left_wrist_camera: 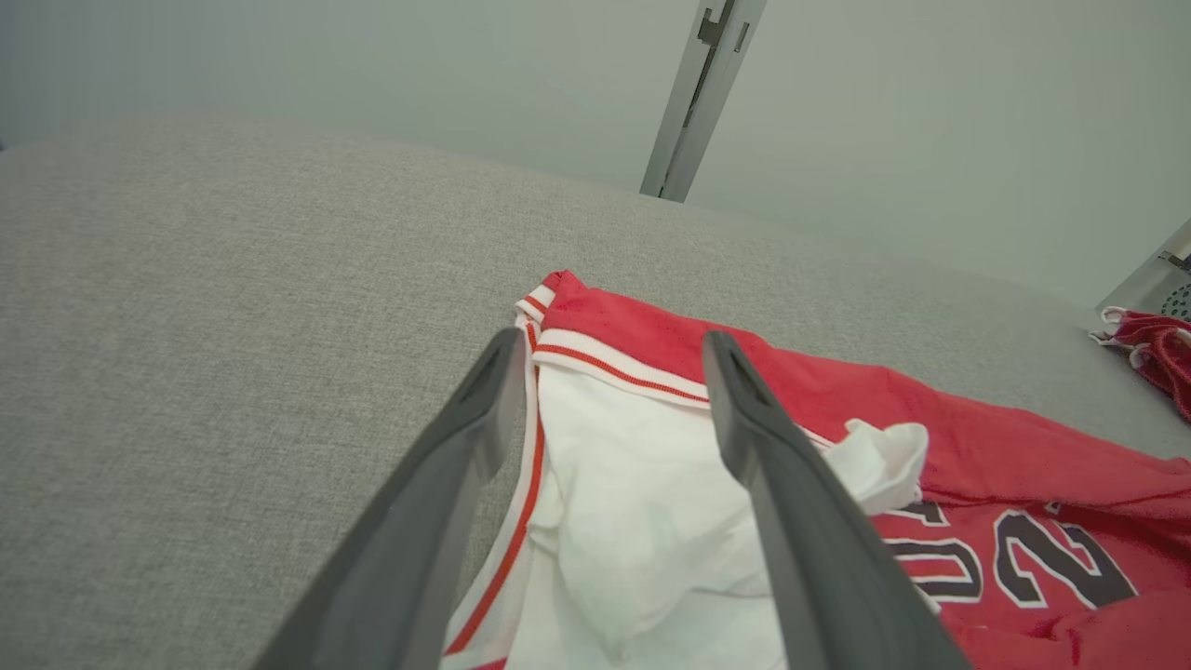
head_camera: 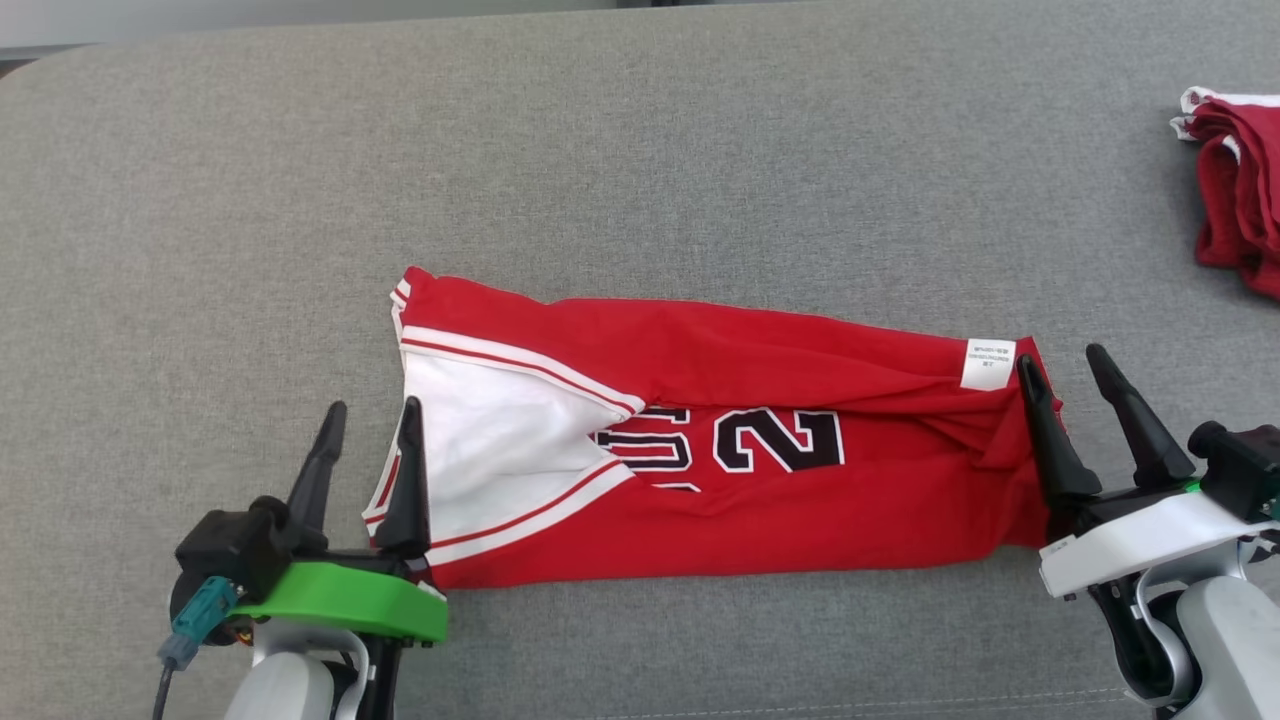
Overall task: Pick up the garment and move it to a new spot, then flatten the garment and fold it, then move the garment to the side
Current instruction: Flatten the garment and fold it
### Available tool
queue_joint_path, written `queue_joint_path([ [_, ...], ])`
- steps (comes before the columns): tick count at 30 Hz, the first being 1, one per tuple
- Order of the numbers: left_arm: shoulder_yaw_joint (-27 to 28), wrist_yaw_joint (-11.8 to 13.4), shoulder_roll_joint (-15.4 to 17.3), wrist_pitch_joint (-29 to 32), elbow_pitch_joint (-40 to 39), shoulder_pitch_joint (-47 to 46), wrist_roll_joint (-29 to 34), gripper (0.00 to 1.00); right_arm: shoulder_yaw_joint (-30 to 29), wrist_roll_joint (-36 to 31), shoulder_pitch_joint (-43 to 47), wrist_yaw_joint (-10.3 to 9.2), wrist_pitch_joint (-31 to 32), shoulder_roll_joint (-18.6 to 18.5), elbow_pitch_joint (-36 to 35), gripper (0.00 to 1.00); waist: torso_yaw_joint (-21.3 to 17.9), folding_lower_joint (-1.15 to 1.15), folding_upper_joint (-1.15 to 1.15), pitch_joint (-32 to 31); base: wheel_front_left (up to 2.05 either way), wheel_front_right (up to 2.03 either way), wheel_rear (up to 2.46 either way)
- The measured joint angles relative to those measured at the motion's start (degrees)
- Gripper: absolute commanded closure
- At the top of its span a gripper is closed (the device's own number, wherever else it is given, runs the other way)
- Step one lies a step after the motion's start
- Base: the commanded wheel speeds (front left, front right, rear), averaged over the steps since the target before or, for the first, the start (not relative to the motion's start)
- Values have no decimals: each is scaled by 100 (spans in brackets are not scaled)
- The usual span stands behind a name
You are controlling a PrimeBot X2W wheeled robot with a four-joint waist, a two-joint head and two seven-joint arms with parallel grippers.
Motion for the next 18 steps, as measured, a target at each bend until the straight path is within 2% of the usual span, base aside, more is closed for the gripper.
queue_joint_path([
  [5, 430, -23, -183, -1, -326, 58, 523, 0, -135, -52, -35, 0, 0, -31, 64, 0, -4, 0, 0, -94, 0, 0, 0],
  [13, 860, -148, -413, -1, -611, 176, 1116, 0, -245, -102, -168, 0, 304, 172, 969, 0, 114, 0, 0, -150, 0, 0, 0],
  [18, 1009, -235, -494, -1, -620, 237, 1237, 0, -253, -55, -224, 0, 335, 392, 1472, 0, 161, 0, 0, -134, 0, 0, 0],
])
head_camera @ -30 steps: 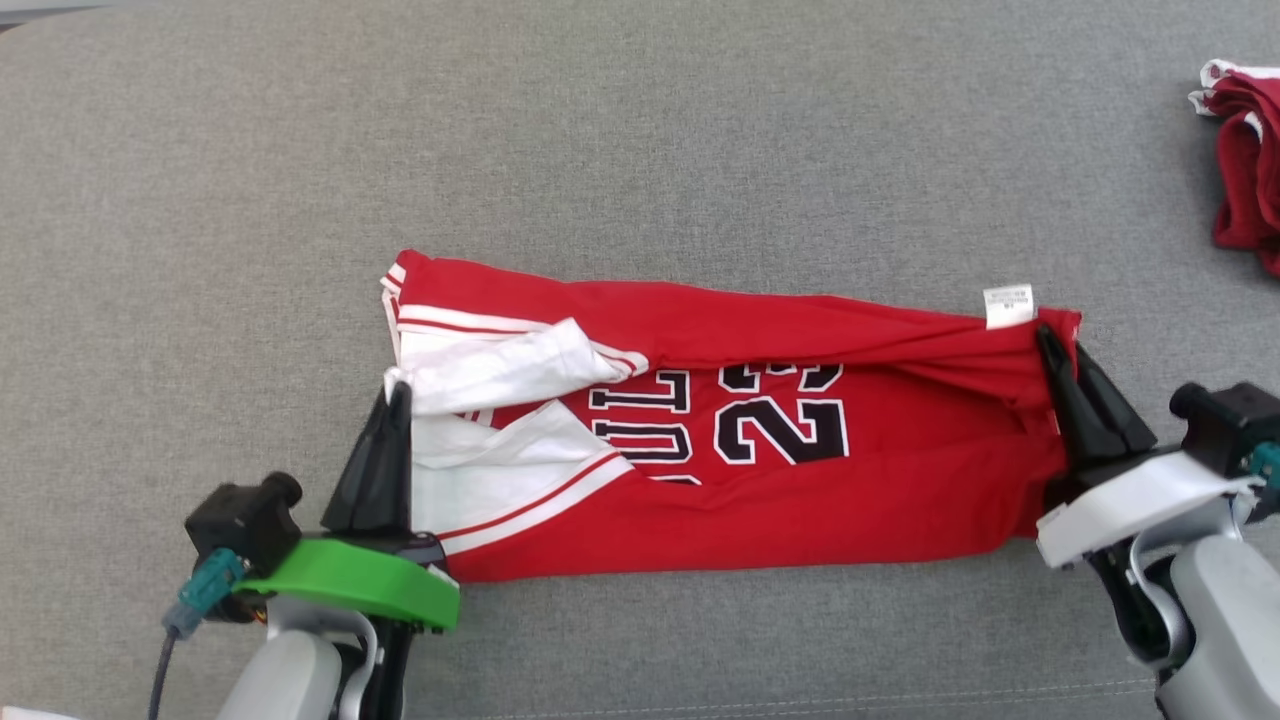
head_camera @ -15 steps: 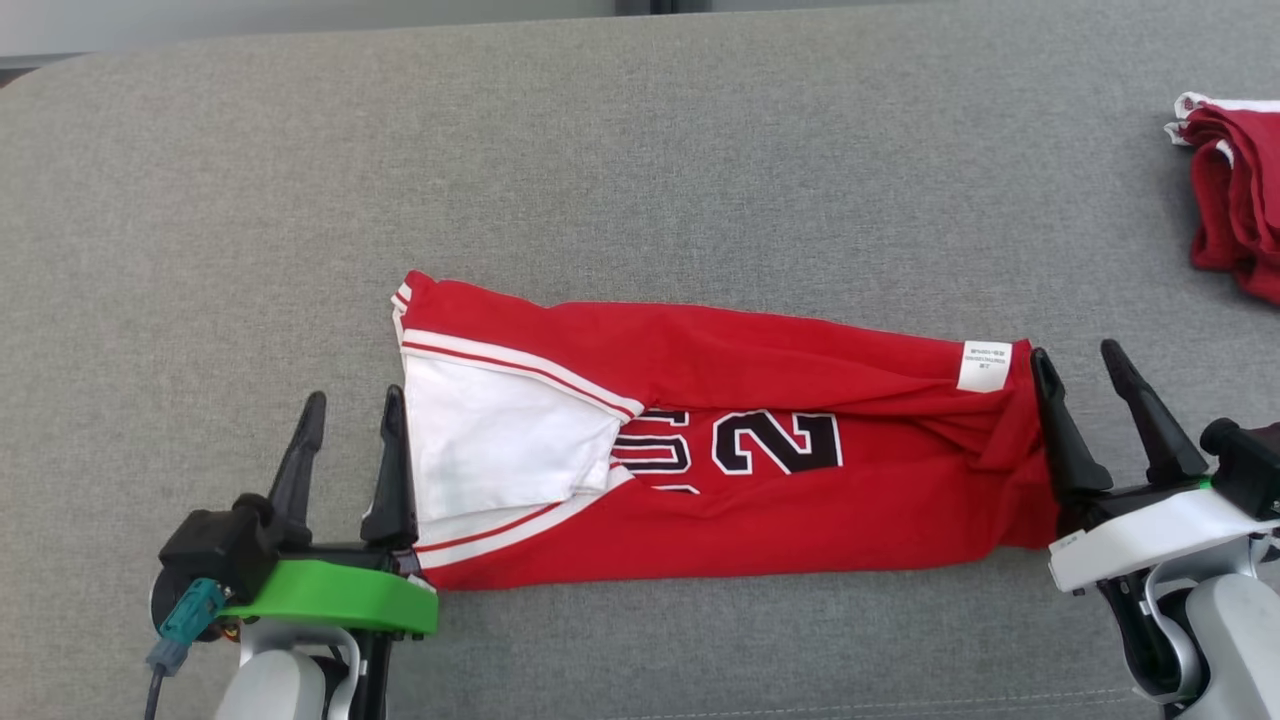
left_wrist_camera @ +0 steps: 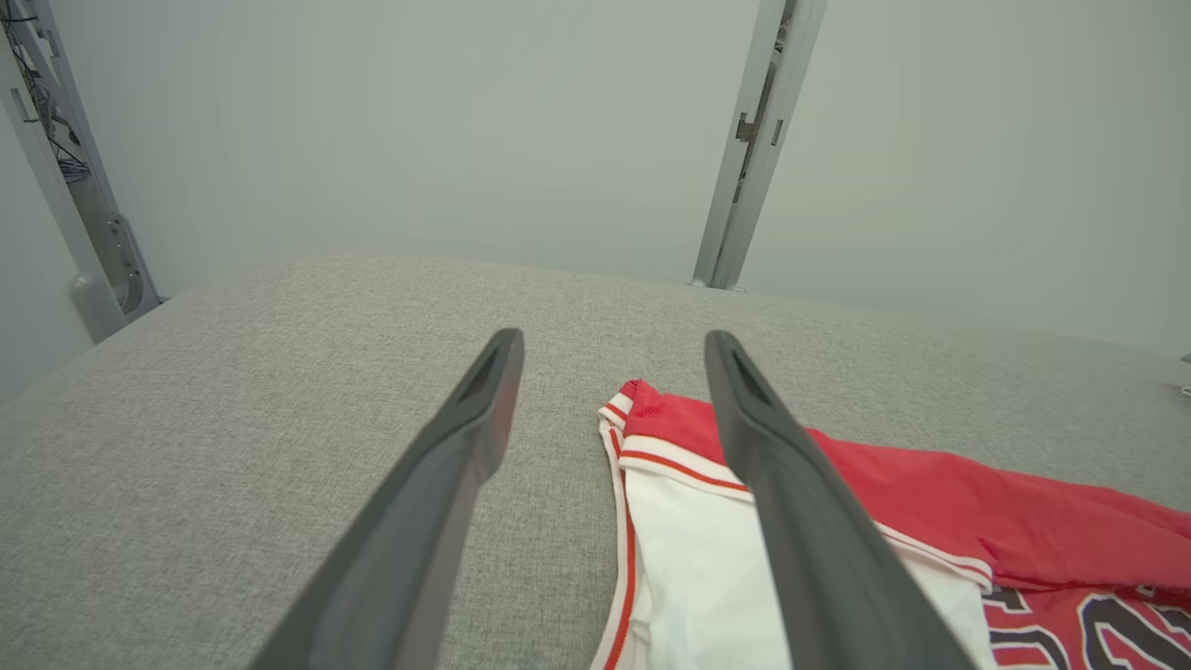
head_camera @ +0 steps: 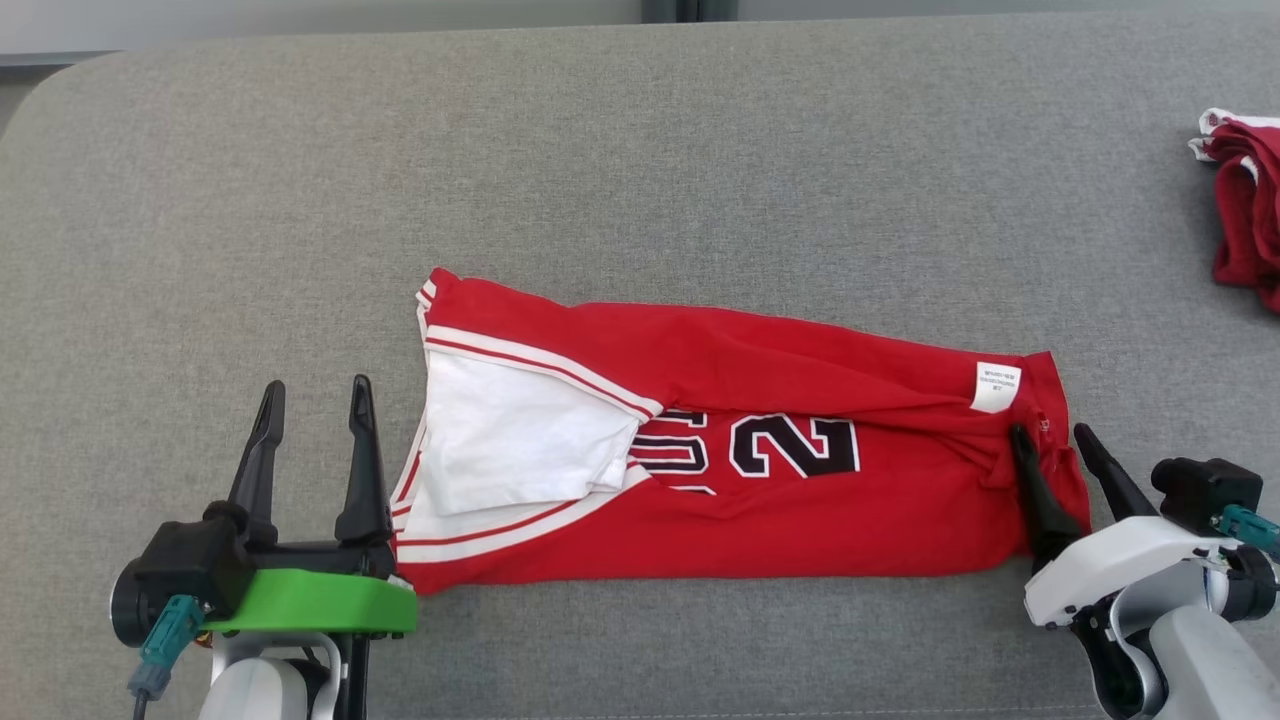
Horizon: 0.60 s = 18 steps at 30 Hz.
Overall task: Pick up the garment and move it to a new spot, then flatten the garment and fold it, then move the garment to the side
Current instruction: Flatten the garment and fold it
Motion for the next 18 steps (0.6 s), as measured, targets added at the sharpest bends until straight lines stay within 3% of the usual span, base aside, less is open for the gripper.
queue_joint_path([
  [4, 57, -66, -19, 0, 46, 13, 118, 0, 65, 21, -51, -1, 0, 129, 364, 0, 27, 0, 0, -6, 0, 0, 0],
  [5, 71, -80, -24, 0, 56, 13, 135, 0, 92, 66, -59, -1, -1, 170, 433, 10, 34, 0, 0, -12, 0, 0, 0],
  [6, 88, -82, -27, 0, 63, 14, 142, 0, 93, 127, -83, 0, -1, 203, 501, 55, 39, 0, 0, -19, 0, 0, 0],
  [7, 109, -82, -29, 0, 65, 16, 145, 0, 92, 182, -109, -1, -9, 227, 554, 74, 42, 0, 0, -25, 0, 0, 0],
  [8, 143, -82, -30, 0, 64, 19, 166, 0, 82, 267, -142, -1, -44, 255, 611, 100, 43, 0, 0, -34, 0, 0, 0],
  [18, 216, -89, -34, 0, 65, 104, 177, 0, 90, 611, -441, 3, -219, 111, 936, 100, -5, 0, 0, -145, 0, 0, 0],
])
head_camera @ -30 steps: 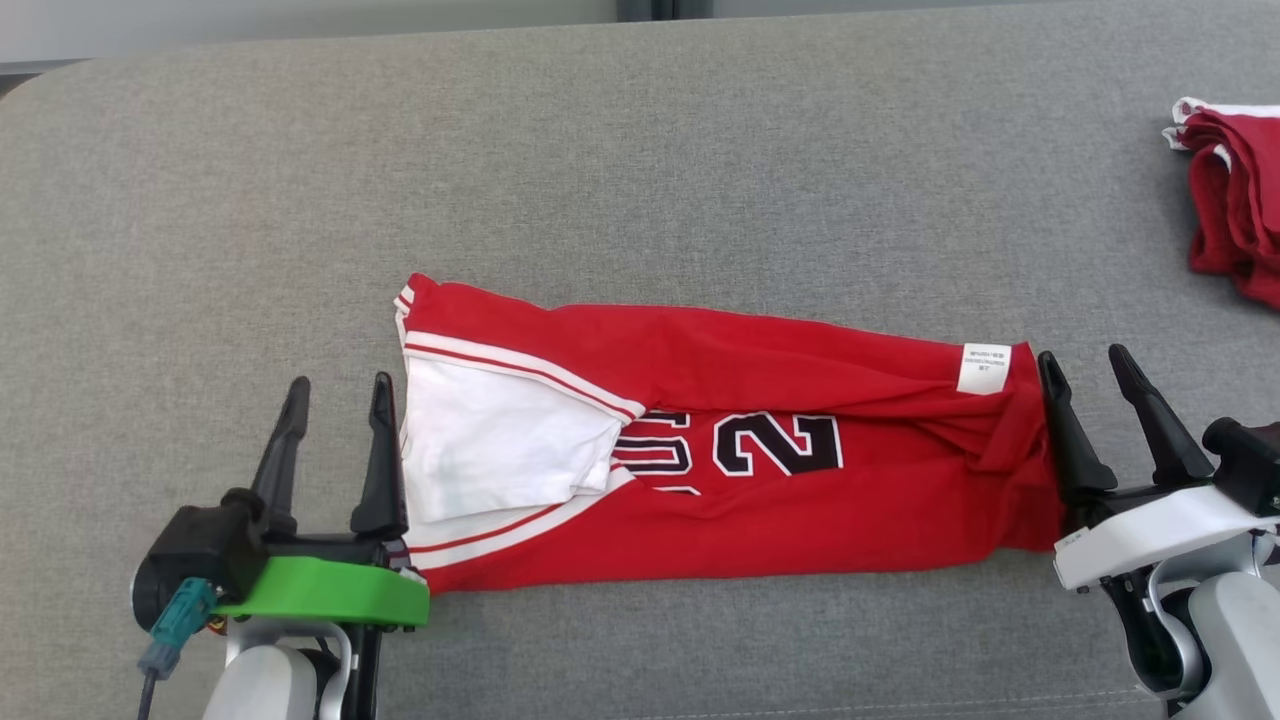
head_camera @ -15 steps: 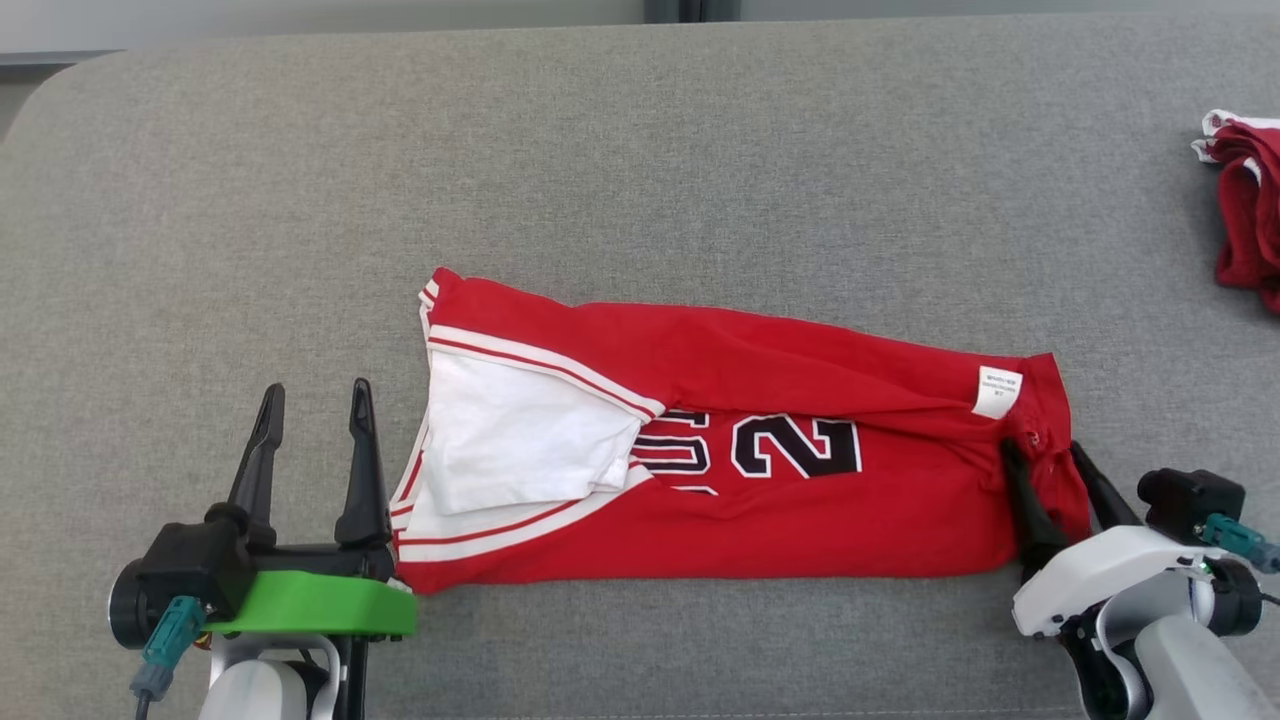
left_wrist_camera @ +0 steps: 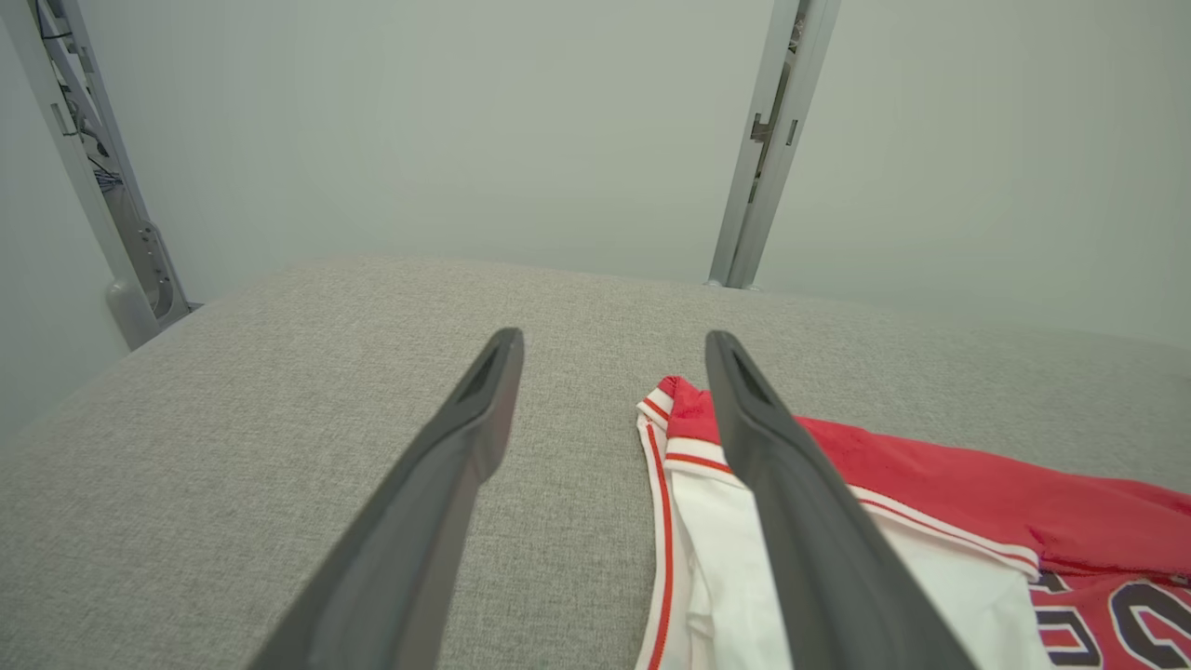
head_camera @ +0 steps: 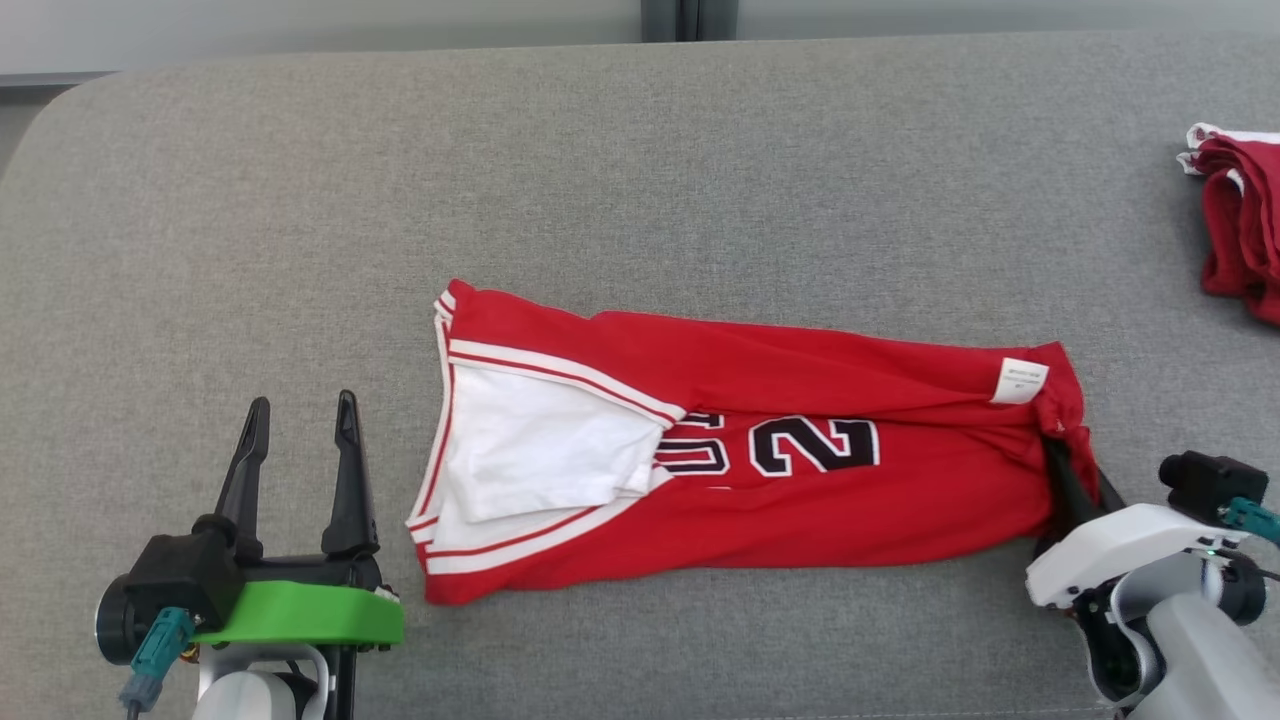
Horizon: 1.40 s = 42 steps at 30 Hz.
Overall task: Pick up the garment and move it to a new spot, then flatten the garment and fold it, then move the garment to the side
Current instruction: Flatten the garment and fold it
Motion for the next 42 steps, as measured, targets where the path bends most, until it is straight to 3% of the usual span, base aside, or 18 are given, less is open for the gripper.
queue_joint_path([
  [10, 89, 1, -2, 0, 13, 104, 15, 0, -400, 85, -64, -1, -77, -811, 88, 100, -107, 0, 0, -199, 0, 0, 0],
  [17, 134, 4, -2, 0, 10, 192, 18, 0, -297, 22, -184, -1, -85, -890, -320, 100, -208, 0, 0, -337, 0, 0, 0],
  [30, 109, 7, -4, 0, -34, 229, 16, 0, 924, -445, -341, -3, 138, -33, -1601, 100, -161, 0, 0, -356, 0, 0, 0],
  [42, -216, 43, -5, 0, 7, 126, -45, 0, 2049, -761, -958, -4, 270, 809, -1201, 100, 289, 0, 0, -206, 0, 0, 0],
])
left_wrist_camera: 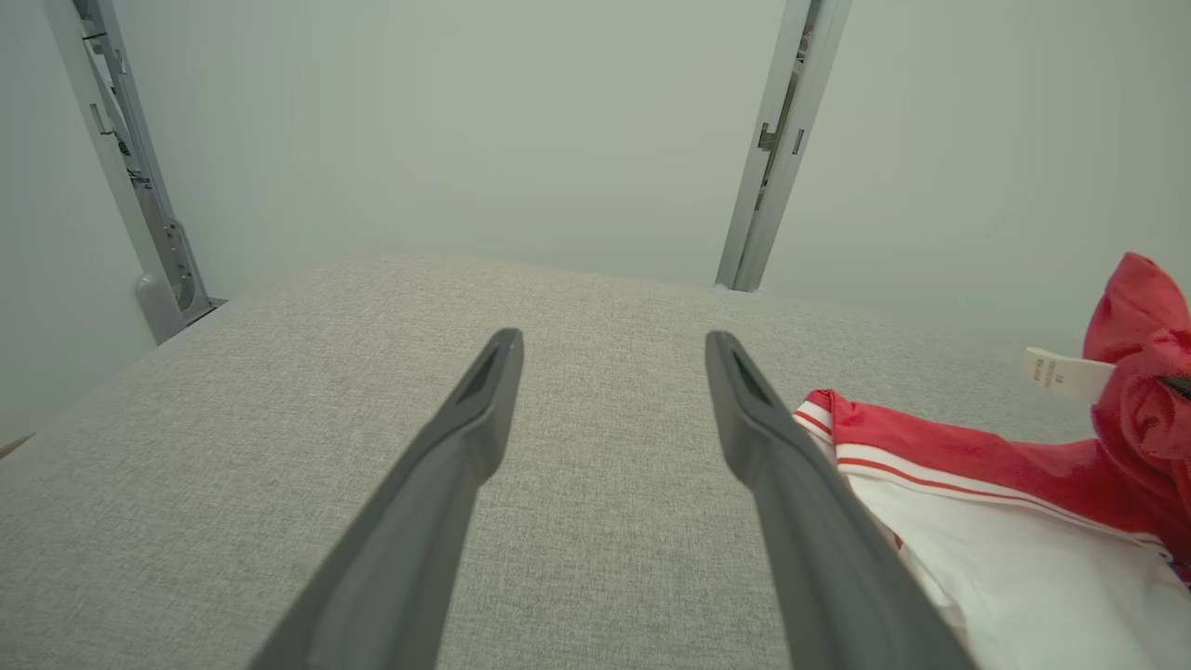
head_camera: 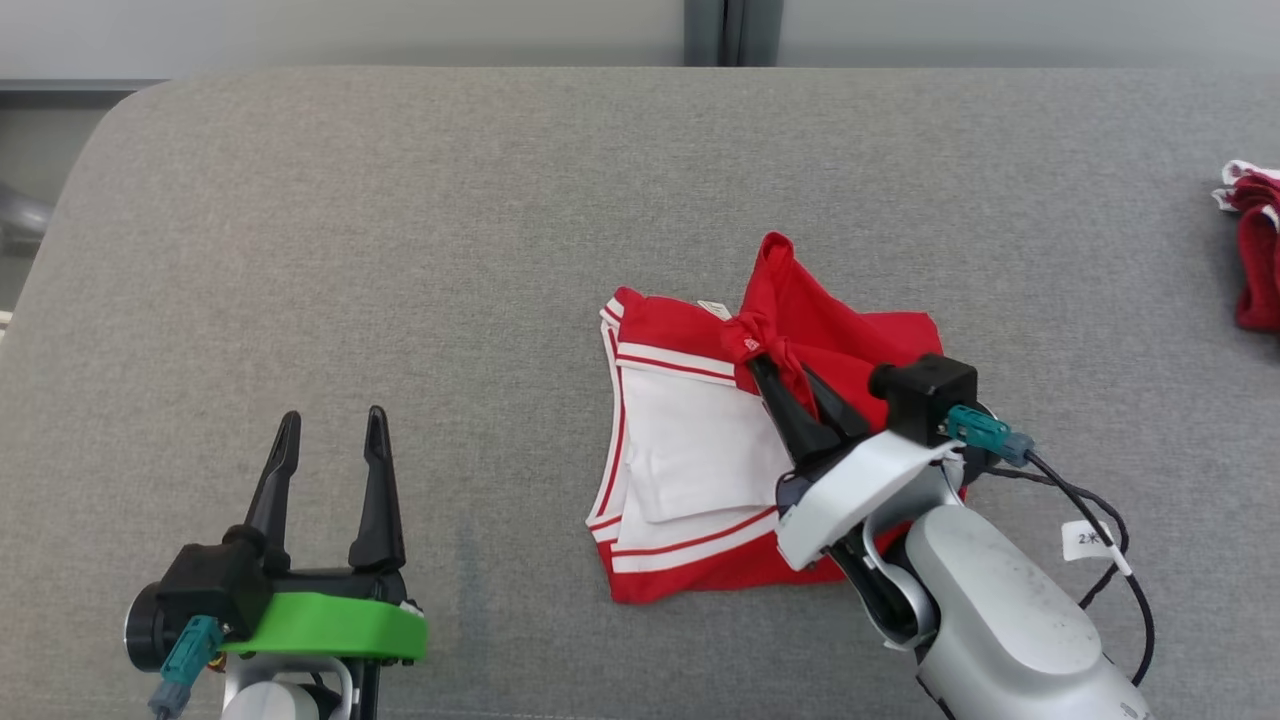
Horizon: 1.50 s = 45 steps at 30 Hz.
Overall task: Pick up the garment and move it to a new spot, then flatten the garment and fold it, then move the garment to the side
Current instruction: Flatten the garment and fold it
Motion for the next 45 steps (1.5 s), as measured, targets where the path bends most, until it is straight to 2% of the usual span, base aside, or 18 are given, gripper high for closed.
queue_joint_path([
  [10, -231, 89, 0, 0, 47, -160, -103, 0, 421, 85, -515, 0, -43, 231, 1006, 100, 392, 0, 0, 206, 0, 0, 0],
  [11, -245, 97, 0, 0, 57, -160, -108, 0, 439, 88, -536, 0, -58, 226, 1093, 53, 418, 0, 0, 224, 0, 0, 0],
  [12, -258, 101, 0, 0, 59, -160, -114, 0, 454, 104, -561, 0, -104, 226, 1161, 0, 439, 0, 0, 239, 0, 0, 0],
  [20, -192, 123, -1, 0, 91, -154, -133, 0, 320, 156, -727, 0, -337, 200, 1125, 0, 316, 0, 0, 176, 0, 0, 0],
  [29, -56, 80, -1, 0, 92, -120, 3, 0, -742, -109, -237, 1, -386, -687, -43, 0, -54, 0, 0, -27, 0, 0, 0],
  [34, -14, 58, -2, 0, 102, -61, 53, 0, -1284, -267, 407, 0, -387, -959, -677, 0, -229, 0, 0, -140, 0, 0, 0],
  [39, 53, 16, -2, 0, 127, 6, 97, 0, -1697, -366, 1121, 0, -387, -1001, -1176, 0, -367, 0, 0, -271, 0, 0, 0],
  [45, 108, -36, -2, 0, 141, 84, 134, 0, -2024, -514, 1830, 0, -387, -860, -1631, 0, -488, 0, 0, -390, 0, 0, 0],
])
